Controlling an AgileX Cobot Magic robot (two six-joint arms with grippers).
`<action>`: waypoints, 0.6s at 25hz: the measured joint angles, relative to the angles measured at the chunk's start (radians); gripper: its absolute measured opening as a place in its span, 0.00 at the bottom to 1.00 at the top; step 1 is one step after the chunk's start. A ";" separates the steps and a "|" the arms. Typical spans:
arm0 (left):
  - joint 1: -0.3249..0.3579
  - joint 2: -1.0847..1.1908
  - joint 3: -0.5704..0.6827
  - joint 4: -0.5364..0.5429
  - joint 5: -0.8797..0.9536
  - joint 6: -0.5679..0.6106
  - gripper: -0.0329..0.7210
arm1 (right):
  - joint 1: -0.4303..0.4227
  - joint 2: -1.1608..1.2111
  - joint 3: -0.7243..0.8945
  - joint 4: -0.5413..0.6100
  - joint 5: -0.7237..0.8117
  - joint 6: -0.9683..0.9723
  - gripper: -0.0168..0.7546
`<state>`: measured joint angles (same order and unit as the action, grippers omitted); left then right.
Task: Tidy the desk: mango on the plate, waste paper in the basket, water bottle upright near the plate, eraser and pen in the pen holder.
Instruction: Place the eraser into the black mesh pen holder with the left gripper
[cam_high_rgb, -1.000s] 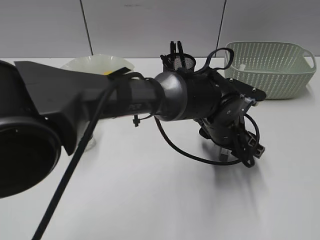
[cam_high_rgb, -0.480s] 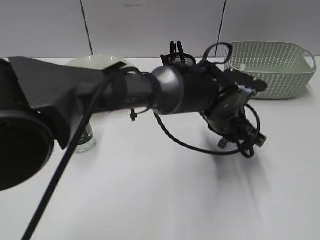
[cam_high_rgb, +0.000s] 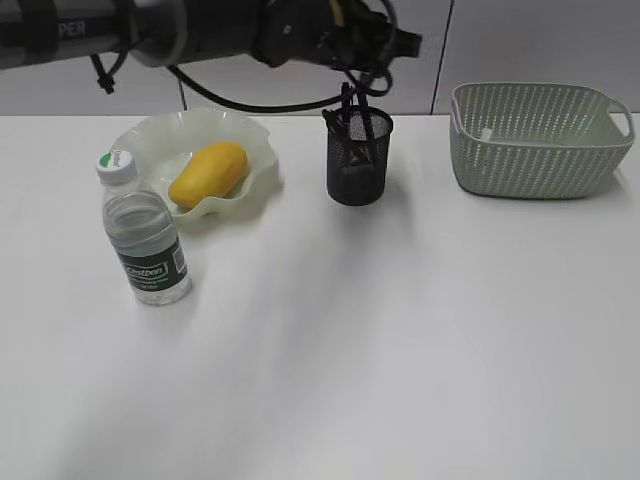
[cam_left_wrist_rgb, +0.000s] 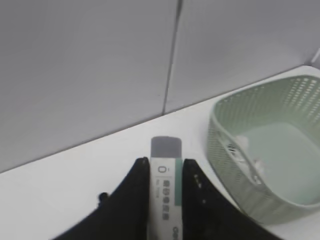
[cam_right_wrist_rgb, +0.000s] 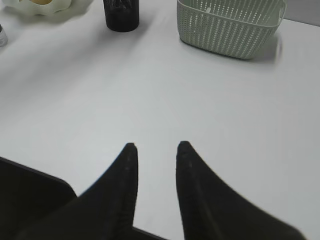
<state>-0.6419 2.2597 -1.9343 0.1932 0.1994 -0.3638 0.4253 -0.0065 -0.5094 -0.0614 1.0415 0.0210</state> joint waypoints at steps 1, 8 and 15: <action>0.011 0.012 0.000 0.000 -0.017 0.000 0.23 | 0.000 0.000 0.000 0.000 0.000 0.000 0.31; 0.008 0.087 0.000 0.000 -0.120 0.000 0.23 | 0.000 0.000 0.000 -0.001 0.000 0.000 0.31; 0.008 0.100 0.000 0.001 -0.141 0.000 0.34 | 0.000 0.000 0.000 -0.002 0.000 0.000 0.31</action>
<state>-0.6336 2.3594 -1.9343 0.1942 0.0580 -0.3638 0.4253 -0.0065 -0.5094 -0.0633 1.0415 0.0207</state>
